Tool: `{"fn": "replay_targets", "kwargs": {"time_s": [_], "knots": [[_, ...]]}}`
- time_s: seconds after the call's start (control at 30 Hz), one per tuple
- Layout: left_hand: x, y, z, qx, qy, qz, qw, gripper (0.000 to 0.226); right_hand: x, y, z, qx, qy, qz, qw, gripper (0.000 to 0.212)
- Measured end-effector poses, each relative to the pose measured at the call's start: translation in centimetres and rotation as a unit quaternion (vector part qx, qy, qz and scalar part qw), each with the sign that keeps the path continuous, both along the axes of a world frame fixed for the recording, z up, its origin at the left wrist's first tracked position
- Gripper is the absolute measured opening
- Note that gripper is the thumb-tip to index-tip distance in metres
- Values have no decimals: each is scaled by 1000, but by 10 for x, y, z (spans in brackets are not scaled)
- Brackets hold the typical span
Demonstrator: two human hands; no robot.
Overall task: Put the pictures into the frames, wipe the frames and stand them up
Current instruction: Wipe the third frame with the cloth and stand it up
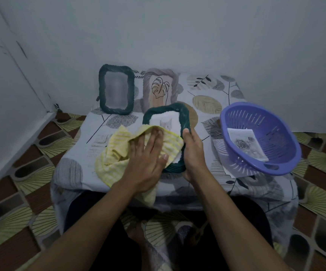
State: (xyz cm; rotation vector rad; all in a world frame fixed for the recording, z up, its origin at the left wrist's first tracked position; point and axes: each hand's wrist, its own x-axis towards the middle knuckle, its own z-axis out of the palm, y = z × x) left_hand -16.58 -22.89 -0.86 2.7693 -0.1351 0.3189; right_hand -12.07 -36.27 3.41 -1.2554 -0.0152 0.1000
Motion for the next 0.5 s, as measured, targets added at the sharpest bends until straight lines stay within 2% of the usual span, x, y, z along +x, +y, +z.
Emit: {"fn": "replay_targets", "kwargs": {"time_s": [0.07, 0.2, 0.3, 0.4, 0.5], "knots": [[8, 14, 4, -20, -8, 9, 1000, 74, -7, 6, -3, -3, 0, 15, 1000, 27], [38, 42, 19, -130, -25, 106, 986, 79, -20, 18, -3, -11, -2, 55, 998, 22], [46, 39, 32, -135, -10, 150, 979, 74, -20, 20, 1, 1, 0, 56, 998, 26], [34, 18, 34, -89, -9, 116, 989, 79, -12, 18, 9, 3, -11, 43, 999, 27], [11, -1, 16, -69, 5, 17, 997, 79, -1, 9, 16, -10, -24, 11, 1000, 25]]}}
